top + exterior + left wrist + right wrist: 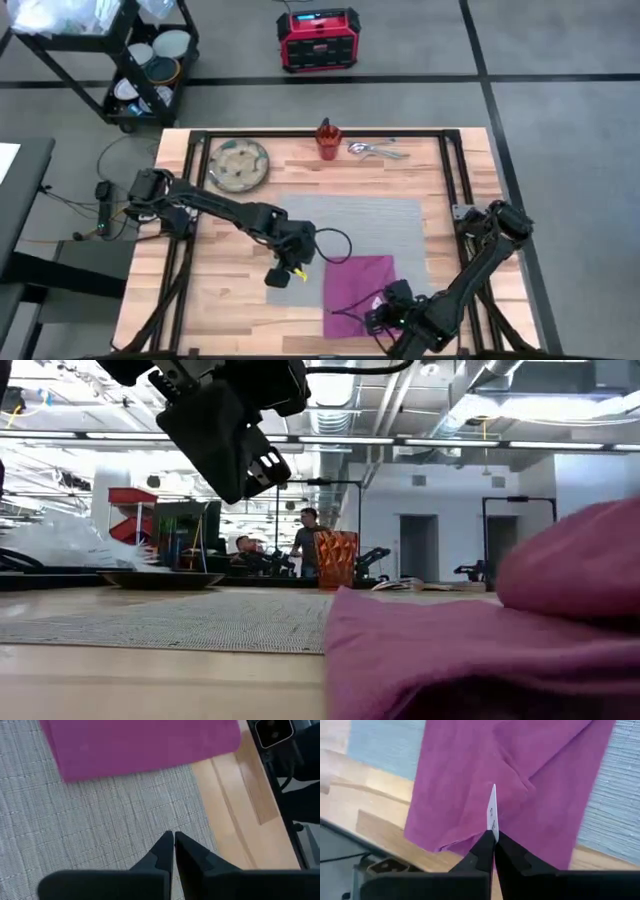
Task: Set table place
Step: Fold the pink table napkin
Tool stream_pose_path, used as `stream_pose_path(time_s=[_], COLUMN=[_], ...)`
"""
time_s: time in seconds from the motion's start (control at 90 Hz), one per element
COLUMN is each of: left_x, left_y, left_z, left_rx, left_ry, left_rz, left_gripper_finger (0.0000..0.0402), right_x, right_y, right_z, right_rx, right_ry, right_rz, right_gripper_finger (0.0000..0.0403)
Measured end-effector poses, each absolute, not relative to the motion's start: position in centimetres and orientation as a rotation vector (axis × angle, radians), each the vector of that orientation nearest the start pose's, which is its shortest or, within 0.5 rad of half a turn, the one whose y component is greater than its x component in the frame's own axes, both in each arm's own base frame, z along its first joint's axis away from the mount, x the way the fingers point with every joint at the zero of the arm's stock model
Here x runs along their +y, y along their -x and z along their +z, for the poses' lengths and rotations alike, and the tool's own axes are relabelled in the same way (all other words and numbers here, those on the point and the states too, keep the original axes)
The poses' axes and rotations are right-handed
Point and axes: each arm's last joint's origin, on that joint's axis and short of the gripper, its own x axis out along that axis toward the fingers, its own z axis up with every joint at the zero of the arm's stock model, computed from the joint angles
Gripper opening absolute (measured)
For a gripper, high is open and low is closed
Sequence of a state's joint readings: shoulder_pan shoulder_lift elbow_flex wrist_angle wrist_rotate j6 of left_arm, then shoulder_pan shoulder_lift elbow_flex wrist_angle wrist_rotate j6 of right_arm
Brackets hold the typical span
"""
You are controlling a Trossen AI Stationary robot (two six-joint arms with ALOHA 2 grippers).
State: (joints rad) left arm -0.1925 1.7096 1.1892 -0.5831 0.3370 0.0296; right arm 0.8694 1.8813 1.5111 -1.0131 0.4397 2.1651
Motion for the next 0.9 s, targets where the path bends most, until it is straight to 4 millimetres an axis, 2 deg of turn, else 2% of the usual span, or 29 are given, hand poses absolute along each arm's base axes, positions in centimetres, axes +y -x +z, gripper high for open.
stream_pose_path(time_s=[0.533, 0.9], left_x=[-7.5, -7.5], left_y=[-33.3, -33.3], left_z=[21.0, 21.0], left_rx=[1.109, 1.113], left_ry=[0.055, 0.052], left_rz=[-0.49, -0.491], left_gripper_finger=[0.0, 0.0], right_x=[28.2, 29.3], right_y=[-23.4, -22.2], right_z=[23.0, 22.9], right_rx=[0.961, 1.124], right_ry=[-1.069, -1.089], right_rz=[-0.808, -0.798], right_gripper_finger=[0.0, 0.0])
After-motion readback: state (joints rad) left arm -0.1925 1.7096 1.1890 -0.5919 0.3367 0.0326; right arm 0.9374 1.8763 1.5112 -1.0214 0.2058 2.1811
